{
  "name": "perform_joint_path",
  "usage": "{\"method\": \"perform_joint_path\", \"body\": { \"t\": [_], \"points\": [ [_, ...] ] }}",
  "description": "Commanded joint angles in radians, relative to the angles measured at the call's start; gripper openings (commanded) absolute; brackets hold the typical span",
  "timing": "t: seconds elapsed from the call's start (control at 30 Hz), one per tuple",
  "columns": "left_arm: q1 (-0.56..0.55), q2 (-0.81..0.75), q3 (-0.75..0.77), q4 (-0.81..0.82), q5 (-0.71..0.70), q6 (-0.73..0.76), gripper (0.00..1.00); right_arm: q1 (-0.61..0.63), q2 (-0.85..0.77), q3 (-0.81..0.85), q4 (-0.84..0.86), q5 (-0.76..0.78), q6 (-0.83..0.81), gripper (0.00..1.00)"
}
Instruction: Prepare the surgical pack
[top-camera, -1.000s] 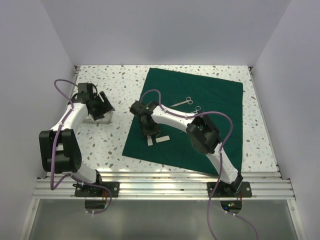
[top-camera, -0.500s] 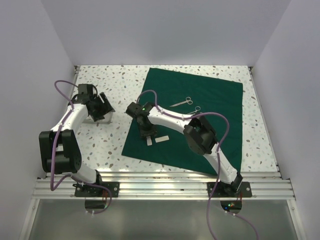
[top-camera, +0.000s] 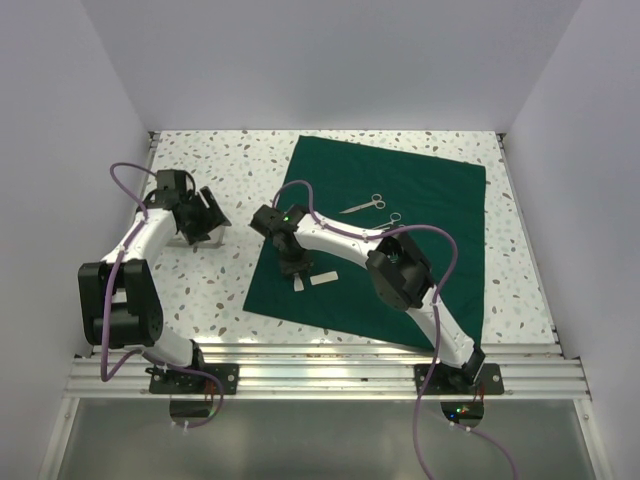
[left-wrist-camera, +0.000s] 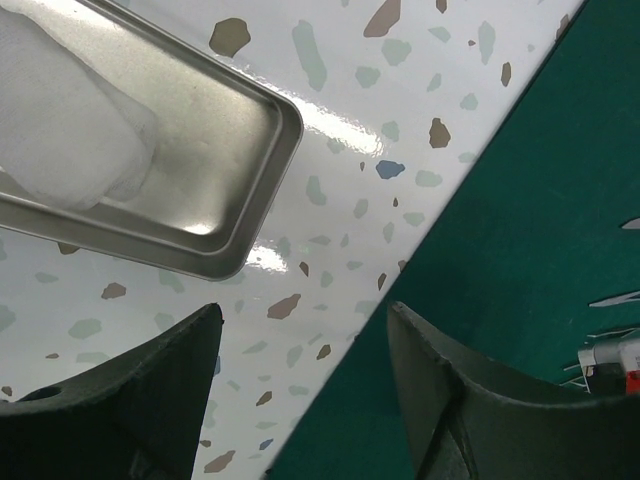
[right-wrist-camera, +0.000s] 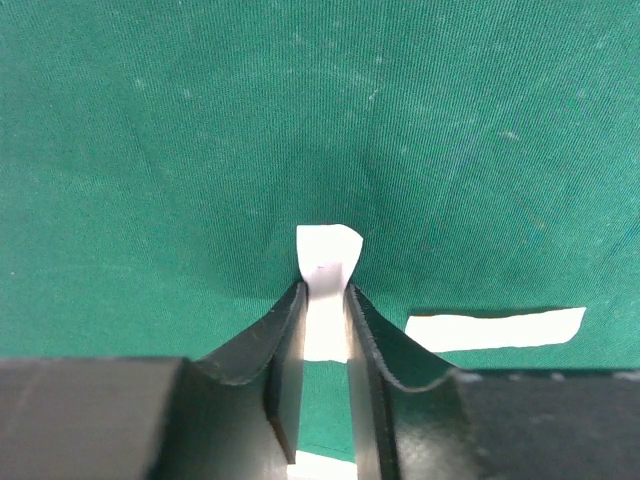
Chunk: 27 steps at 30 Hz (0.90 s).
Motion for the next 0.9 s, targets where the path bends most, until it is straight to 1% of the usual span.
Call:
{"method": "perform_joint_path", "body": {
  "t": [0.0, 0.3, 0.43, 0.53, 0.57, 0.63, 0.77, 0.8, 0.83, 0.87],
  "points": [
    [-0.004, -0.038, -0.007, 0.022, 0.03, 0.027, 0.71, 0.008, -0.001, 0.015, -0.005, 0.032, 0.02, 0.24],
    [-0.006, -0.044, -0.024, 0.05, 0.105, 0.048, 0.71, 0.004, -0.066, -0.011, 0.012, 0.054, 0.005, 0.21],
    [-0.006, -0.053, -0.049, 0.081, 0.166, 0.057, 0.71, -0.005, -0.095, -0.011, 0.009, 0.075, -0.003, 0.21],
    [-0.009, -0.067, -0.085, 0.134, 0.258, 0.064, 0.74, -0.021, -0.124, -0.017, 0.003, 0.092, -0.006, 0.21],
    [-0.01, -0.073, -0.099, 0.177, 0.313, 0.064, 0.75, -0.036, -0.133, -0.02, 0.003, 0.095, -0.004, 0.21],
    [-0.027, -0.091, -0.135, 0.22, 0.364, 0.062, 0.76, -0.051, -0.158, -0.025, 0.0, 0.109, -0.003, 0.21],
    [-0.075, -0.102, -0.171, 0.366, 0.509, 0.041, 0.77, -0.09, -0.181, 0.001, -0.022, 0.11, 0.005, 0.21],
    [-0.108, -0.107, -0.187, 0.392, 0.531, 0.019, 0.77, -0.094, -0.184, 0.007, -0.029, 0.11, 0.007, 0.21],
    [-0.118, -0.111, -0.197, 0.454, 0.552, 0.005, 0.77, -0.108, -0.187, 0.013, -0.034, 0.109, 0.014, 0.21],
    [-0.135, -0.12, -0.22, 0.478, 0.589, -0.007, 0.77, -0.116, -0.187, 0.027, -0.038, 0.104, 0.02, 0.21]
  ]
}}
